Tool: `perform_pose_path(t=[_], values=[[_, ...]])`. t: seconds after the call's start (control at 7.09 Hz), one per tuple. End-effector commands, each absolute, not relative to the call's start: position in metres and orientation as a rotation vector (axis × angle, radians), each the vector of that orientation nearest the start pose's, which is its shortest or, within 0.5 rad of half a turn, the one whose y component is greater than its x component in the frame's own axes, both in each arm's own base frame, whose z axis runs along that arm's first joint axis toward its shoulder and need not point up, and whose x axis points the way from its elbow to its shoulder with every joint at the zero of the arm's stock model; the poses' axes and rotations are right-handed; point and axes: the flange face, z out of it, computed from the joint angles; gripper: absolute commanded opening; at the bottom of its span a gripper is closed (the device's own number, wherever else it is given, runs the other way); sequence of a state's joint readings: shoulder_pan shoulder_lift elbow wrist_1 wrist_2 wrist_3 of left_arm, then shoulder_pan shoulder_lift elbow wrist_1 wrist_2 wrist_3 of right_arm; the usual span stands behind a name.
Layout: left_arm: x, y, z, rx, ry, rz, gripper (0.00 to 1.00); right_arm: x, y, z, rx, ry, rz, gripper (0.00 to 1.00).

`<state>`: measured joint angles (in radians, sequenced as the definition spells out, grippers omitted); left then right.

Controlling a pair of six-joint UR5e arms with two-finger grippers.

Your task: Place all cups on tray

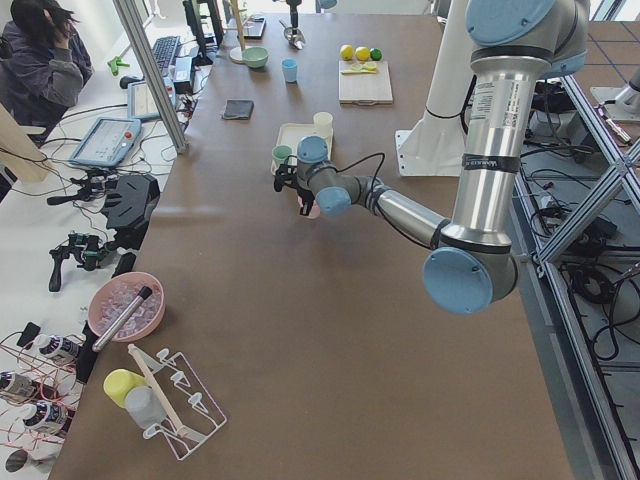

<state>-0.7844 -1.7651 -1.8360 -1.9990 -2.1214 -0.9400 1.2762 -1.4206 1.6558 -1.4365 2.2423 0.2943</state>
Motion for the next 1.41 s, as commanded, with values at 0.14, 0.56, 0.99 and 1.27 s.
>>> perform_pose_path(t=[0.14, 0.56, 0.99, 1.27], values=[[0.448, -0.438, 0.253, 0.097, 0.965, 0.057, 0.00, -0.098, -0.566, 0.573, 0.168, -0.747, -0.121, 1.00], [0.507, -0.454, 0.240, 0.096, 0.925, 0.043, 0.00, -0.099, -0.569, 0.570, 0.172, -0.748, -0.121, 1.00], [0.514, -0.446, 0.238, 0.154, 0.906, 0.045, 0.98, -0.105, -0.574, 0.555, 0.168, -0.763, -0.070, 1.00], [0.445, -0.479, 0.214, 0.135, 0.992, 0.017, 0.98, -0.143, -0.577, 0.539, 0.127, -0.778, -0.013, 0.99]])
